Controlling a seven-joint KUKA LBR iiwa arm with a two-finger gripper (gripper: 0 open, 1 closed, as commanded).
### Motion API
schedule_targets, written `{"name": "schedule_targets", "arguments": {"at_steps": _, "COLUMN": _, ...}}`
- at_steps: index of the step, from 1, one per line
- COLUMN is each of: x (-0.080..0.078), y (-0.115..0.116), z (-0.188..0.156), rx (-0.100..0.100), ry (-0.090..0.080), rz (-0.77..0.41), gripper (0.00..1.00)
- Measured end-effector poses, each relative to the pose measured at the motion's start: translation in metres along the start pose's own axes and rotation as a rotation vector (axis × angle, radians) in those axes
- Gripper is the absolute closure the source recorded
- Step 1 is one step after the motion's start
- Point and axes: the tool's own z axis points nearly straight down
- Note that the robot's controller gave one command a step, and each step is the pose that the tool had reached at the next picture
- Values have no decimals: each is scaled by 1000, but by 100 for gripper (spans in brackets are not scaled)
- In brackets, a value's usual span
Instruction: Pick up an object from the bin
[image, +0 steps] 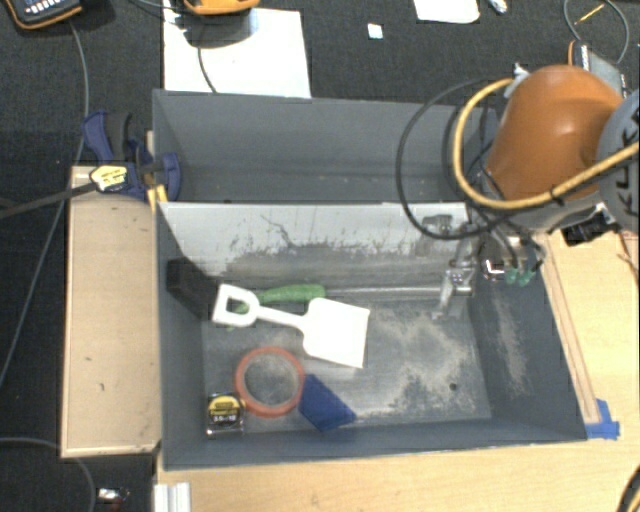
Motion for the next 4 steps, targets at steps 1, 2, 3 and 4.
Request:
{"name": "schedule_targets", "arguments": {"at_steps": 1, "x": -1, "y": 0, "z": -5, "rx": 0, "ry": -8, "rz": -1, "gripper": 0}}
{"name": "schedule_targets", "arguments": {"at_steps": 2, "x": 4, "y": 62, "z": 120, "rx": -1, "ry": -12, "rz": 13, "gripper": 0}}
{"name": "schedule_targets", "arguments": {"at_steps": 3, "x": 34, "y": 73, "z": 97, "rx": 0, "ry": -15, "rz": 8, "gripper": 0}}
{"name": "schedule_targets", "arguments": {"at_steps": 4, "x": 27, "y": 148, "z": 135, "rx": -5, "ry": -8, "rz": 84, "gripper": 0}}
